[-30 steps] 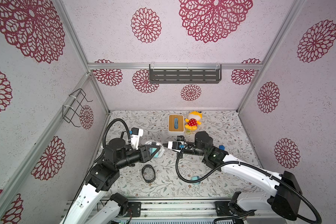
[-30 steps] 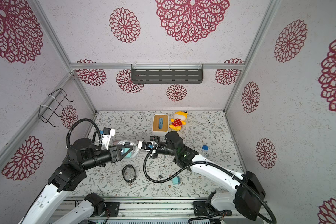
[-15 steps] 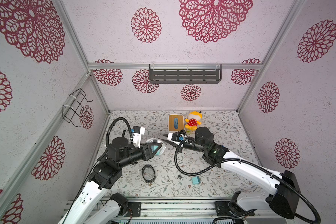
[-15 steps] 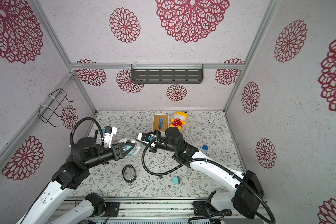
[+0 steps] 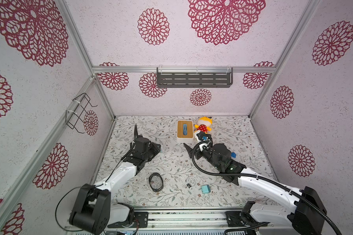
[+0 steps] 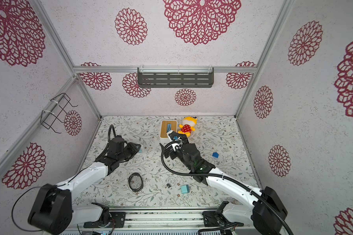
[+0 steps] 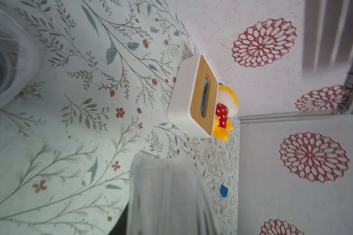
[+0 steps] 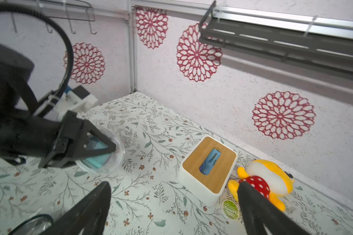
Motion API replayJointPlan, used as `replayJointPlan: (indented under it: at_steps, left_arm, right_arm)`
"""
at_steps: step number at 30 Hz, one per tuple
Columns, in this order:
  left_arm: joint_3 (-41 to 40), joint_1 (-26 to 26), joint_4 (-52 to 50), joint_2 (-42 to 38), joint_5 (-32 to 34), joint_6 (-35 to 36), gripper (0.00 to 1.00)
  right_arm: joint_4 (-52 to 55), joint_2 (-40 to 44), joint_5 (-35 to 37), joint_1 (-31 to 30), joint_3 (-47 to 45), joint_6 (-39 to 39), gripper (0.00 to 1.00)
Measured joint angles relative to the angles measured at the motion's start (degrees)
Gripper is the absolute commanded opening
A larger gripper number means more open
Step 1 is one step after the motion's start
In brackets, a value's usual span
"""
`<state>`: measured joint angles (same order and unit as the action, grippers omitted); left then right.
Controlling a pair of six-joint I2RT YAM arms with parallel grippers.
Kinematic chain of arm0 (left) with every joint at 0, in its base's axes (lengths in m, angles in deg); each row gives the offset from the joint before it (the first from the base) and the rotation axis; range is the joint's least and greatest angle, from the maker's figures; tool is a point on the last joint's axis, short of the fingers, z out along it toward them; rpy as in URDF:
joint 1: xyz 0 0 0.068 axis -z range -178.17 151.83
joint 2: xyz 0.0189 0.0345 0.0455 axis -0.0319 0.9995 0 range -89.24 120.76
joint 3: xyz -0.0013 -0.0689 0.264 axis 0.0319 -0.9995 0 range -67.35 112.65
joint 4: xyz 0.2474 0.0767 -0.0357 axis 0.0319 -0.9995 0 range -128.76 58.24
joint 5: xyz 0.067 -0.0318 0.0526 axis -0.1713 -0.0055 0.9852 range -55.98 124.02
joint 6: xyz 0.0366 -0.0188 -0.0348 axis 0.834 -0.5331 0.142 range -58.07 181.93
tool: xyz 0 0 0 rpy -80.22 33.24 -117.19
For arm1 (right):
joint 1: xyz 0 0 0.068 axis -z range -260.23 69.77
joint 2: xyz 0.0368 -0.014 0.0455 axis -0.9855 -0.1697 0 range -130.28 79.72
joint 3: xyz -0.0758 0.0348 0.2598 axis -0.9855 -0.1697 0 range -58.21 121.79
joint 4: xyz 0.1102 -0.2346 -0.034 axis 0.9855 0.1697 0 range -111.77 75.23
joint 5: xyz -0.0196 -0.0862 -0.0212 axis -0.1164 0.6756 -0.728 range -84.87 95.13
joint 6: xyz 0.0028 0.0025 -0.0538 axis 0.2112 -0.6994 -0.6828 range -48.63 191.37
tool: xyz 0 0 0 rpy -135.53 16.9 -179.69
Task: Pack away charging kits
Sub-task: Place the storage bag at the center of the board.
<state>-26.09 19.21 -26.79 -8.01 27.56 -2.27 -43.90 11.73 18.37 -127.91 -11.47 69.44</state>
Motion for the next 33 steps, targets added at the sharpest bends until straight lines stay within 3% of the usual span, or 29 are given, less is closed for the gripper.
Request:
replayJointPlan:
  at_steps: [7, 8, 11, 12, 13, 14, 18, 24, 30, 33]
  left_arm:
    - [6.08, -0.68, 15.37, 21.42, 0.46, -8.26, 0.00]
    - [6.58, -0.68, 17.25, 23.58, 0.39, -9.35, 0.06]
    - [6.82, -0.68, 20.68, 27.23, 0.52, -11.67, 0.48]
    - [6.82, -0.68, 21.46, 27.65, 0.70, -12.20, 0.67]
    - [6.80, -0.68, 22.01, 27.89, 1.01, -12.61, 0.94]
    - [6.78, -0.68, 22.23, 27.89, 1.25, -13.05, 0.98]
    - [6.64, -0.07, 21.05, 26.05, 3.41, -14.84, 0.98]
    - [9.18, 3.10, -3.02, 17.79, 12.37, -16.74, 0.98]
    - [13.77, 7.04, -24.20, 9.11, 18.14, -18.91, 0.98]
    - [14.69, 8.41, -33.38, 4.98, 20.76, -19.91, 0.98]
  right_arm:
    - [-0.04, 0.63, 2.84, 0.90, -0.44, 6.25, 0.99]
    - [0.20, 0.44, 2.78, 0.94, -0.26, 6.62, 0.99]
    - [1.79, -1.25, 2.58, 1.16, 1.68, 7.58, 0.99]
    - [2.19, -2.01, 2.38, 1.25, 2.49, 7.74, 0.99]
    - [2.49, -2.80, 1.97, 1.36, 3.23, 7.96, 0.99]
    - [2.73, -3.43, 1.64, 1.42, 3.76, 8.04, 0.99]
    - [3.32, -5.25, 0.26, 1.53, 5.01, 8.44, 0.99]
    - [6.27, -6.49, -0.26, 1.97, 7.13, 11.74, 0.99]
    - [11.65, -6.47, 3.58, 2.16, 8.90, 22.16, 0.99]
    - [16.81, -6.34, 8.09, 2.16, 9.81, 31.52, 0.99]
